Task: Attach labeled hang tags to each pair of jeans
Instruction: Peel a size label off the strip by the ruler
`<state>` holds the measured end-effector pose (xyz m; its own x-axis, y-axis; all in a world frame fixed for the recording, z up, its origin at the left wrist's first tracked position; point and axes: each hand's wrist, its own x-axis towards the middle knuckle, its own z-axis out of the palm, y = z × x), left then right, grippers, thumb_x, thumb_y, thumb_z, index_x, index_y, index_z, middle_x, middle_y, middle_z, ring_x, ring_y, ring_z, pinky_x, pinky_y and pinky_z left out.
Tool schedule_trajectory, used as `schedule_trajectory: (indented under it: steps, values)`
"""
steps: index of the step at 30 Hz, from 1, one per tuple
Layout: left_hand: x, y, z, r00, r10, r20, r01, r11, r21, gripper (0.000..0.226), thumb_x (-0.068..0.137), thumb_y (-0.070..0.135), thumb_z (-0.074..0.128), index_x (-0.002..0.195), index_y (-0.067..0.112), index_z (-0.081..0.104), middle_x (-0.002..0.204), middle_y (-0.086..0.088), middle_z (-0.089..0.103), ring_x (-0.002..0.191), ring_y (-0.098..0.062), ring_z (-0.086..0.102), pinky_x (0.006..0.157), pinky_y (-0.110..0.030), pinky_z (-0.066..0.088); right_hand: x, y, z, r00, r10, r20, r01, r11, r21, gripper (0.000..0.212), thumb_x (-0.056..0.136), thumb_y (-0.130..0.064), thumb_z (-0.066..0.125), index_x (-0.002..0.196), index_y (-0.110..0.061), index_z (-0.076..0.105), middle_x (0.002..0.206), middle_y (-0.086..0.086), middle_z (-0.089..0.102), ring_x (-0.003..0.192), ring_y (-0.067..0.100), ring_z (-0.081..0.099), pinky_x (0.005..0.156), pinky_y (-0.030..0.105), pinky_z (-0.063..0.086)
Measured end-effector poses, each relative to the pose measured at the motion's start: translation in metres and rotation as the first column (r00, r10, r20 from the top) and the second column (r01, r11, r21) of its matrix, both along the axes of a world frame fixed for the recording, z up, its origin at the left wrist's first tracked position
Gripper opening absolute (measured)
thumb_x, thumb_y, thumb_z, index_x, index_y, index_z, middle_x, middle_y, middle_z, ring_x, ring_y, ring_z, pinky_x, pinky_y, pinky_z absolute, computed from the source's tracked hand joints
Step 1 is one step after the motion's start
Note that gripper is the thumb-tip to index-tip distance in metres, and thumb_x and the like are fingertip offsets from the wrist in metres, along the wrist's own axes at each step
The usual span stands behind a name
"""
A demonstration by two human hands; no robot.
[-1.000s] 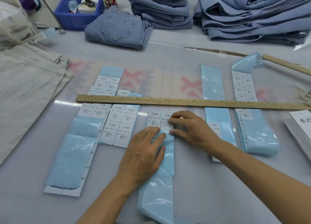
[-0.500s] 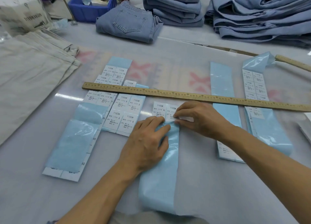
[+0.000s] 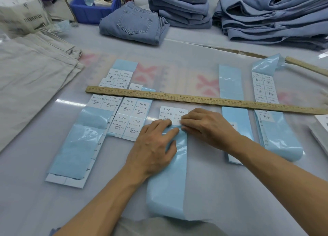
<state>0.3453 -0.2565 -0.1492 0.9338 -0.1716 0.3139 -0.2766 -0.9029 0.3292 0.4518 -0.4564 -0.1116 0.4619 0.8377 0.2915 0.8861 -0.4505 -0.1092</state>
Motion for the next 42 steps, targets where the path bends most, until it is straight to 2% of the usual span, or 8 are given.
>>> schedule_trajectory:
  steps: [15, 20, 23, 26, 28, 32, 37, 42]
  values:
    - [-0.001, 0.000, 0.001, 1.000, -0.002, -0.019, 0.001, 1.000, -0.018, 0.037, 0.092, 0.029, 0.054, 0.124, 0.017, 0.066, 0.129, -0.007, 0.060, 0.123, -0.027, 0.053, 0.100, -0.041, 0.045, 0.017, 0.016, 0.022, 0.900, -0.159, -0.407, 0.155, 0.987, -0.043, 0.007, 0.089, -0.015, 0.075, 0.092, -0.010, 0.079, 0.096, 0.000, 0.074, 0.087, 0.018, 0.068, 0.079, 0.037, 0.058]
    - [-0.003, 0.001, 0.004, 1.000, -0.008, -0.014, 0.008, 0.999, -0.038, 0.037, 0.096, 0.035, 0.050, 0.121, 0.017, 0.070, 0.127, -0.007, 0.063, 0.122, -0.026, 0.056, 0.099, -0.039, 0.046, 0.024, 0.029, 0.029, 0.861, -0.346, -0.373, 0.305, 0.938, -0.165, 0.008, 0.091, -0.021, 0.066, 0.088, -0.018, 0.073, 0.088, -0.004, 0.073, 0.085, 0.017, 0.067, 0.078, 0.038, 0.056]
    - [-0.003, 0.001, 0.006, 1.000, -0.002, -0.031, 0.001, 0.999, -0.047, 0.039, 0.097, 0.040, 0.046, 0.121, 0.020, 0.070, 0.128, -0.004, 0.063, 0.123, -0.024, 0.057, 0.100, -0.037, 0.043, 0.035, 0.027, 0.041, 0.690, -0.439, -0.575, 0.571, 0.819, 0.060, 0.009, 0.093, -0.016, 0.064, 0.085, -0.016, 0.069, 0.083, -0.004, 0.070, 0.075, 0.017, 0.070, 0.074, 0.034, 0.058]
    - [-0.002, 0.002, 0.006, 0.998, 0.001, -0.066, -0.006, 0.997, -0.076, 0.043, 0.099, 0.043, 0.040, 0.125, 0.022, 0.069, 0.130, -0.001, 0.062, 0.125, -0.020, 0.054, 0.103, -0.033, 0.037, 0.044, 0.017, 0.067, 0.412, -0.230, -0.882, 0.804, 0.546, 0.234, 0.008, 0.095, -0.009, 0.063, 0.088, -0.009, 0.067, 0.091, 0.012, 0.070, 0.064, 0.019, 0.072, 0.069, 0.035, 0.062]
    - [-0.002, 0.003, 0.006, 0.994, -0.005, -0.112, -0.006, 0.995, -0.101, 0.049, 0.101, 0.046, 0.036, 0.132, 0.023, 0.065, 0.134, 0.001, 0.061, 0.129, -0.018, 0.052, 0.106, -0.030, 0.034, 0.043, 0.010, 0.089, 0.320, -0.085, -0.943, 0.858, 0.449, 0.251, 0.005, 0.097, -0.007, 0.062, 0.095, -0.007, 0.066, 0.096, 0.017, 0.067, 0.069, 0.025, 0.074, 0.067, 0.034, 0.062]
    - [-0.001, 0.005, 0.009, 0.971, 0.000, -0.240, -0.033, 0.990, -0.135, 0.054, 0.101, 0.054, 0.030, 0.135, 0.028, 0.062, 0.145, 0.007, 0.053, 0.138, -0.012, 0.045, 0.111, -0.030, 0.029, 0.024, -0.022, 0.148, 0.335, -0.051, -0.941, 0.836, 0.477, 0.271, 0.004, 0.096, -0.004, 0.064, 0.097, -0.005, 0.068, 0.099, 0.020, 0.071, 0.083, 0.029, 0.077, 0.073, 0.032, 0.063]
    - [0.021, -0.001, 0.031, 0.938, 0.005, -0.345, -0.040, 0.995, -0.095, 0.027, 0.100, 0.037, 0.057, 0.123, 0.026, 0.066, 0.135, 0.009, 0.057, 0.128, -0.017, 0.053, 0.102, -0.034, 0.043, -0.037, -0.096, 0.223, 0.431, -0.116, -0.895, 0.782, 0.542, 0.306, 0.009, 0.090, -0.005, 0.072, 0.089, -0.013, 0.077, 0.098, 0.012, 0.076, 0.094, 0.024, 0.075, 0.084, 0.030, 0.061]
    - [0.044, -0.037, 0.087, 0.960, 0.034, -0.279, -0.011, 0.996, 0.083, 0.022, 0.096, 0.025, 0.062, 0.114, 0.020, 0.073, 0.121, -0.001, 0.070, 0.116, -0.029, 0.061, 0.095, -0.042, 0.045, -0.104, -0.162, 0.249, 0.441, -0.188, -0.877, 0.847, 0.411, 0.338, 0.013, 0.097, -0.014, 0.065, 0.096, -0.019, 0.077, 0.101, 0.003, 0.077, 0.103, 0.021, 0.072, 0.091, 0.041, 0.058]
